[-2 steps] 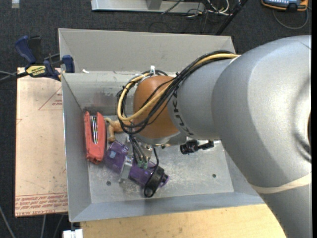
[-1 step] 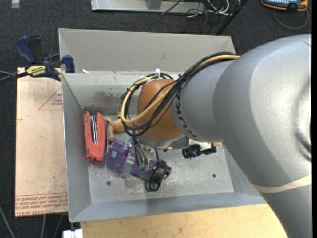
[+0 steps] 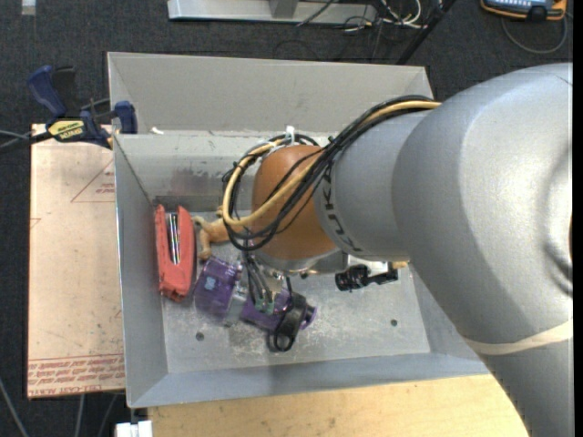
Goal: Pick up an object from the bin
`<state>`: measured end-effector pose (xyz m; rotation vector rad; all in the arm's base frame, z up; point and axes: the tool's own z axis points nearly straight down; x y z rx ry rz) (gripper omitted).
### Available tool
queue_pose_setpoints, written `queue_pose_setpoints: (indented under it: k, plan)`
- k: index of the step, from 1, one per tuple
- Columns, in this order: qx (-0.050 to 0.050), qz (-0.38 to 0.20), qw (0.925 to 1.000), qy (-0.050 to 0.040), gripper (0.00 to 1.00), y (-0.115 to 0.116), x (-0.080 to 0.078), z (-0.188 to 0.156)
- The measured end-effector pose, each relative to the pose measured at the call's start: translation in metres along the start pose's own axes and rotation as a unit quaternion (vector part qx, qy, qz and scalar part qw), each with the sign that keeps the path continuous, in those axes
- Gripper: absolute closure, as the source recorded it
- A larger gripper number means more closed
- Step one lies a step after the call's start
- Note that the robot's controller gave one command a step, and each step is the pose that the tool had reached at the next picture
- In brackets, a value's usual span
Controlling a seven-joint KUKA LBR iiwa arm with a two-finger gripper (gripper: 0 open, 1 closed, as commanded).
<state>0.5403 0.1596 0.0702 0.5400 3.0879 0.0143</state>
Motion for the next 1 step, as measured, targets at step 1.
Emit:
queue_pose_setpoints:
  k: [1]
  plan:
    - [0.002,0.000,1.0000,0.0026,1.00,-0.0010,0.0014,-0.0041]
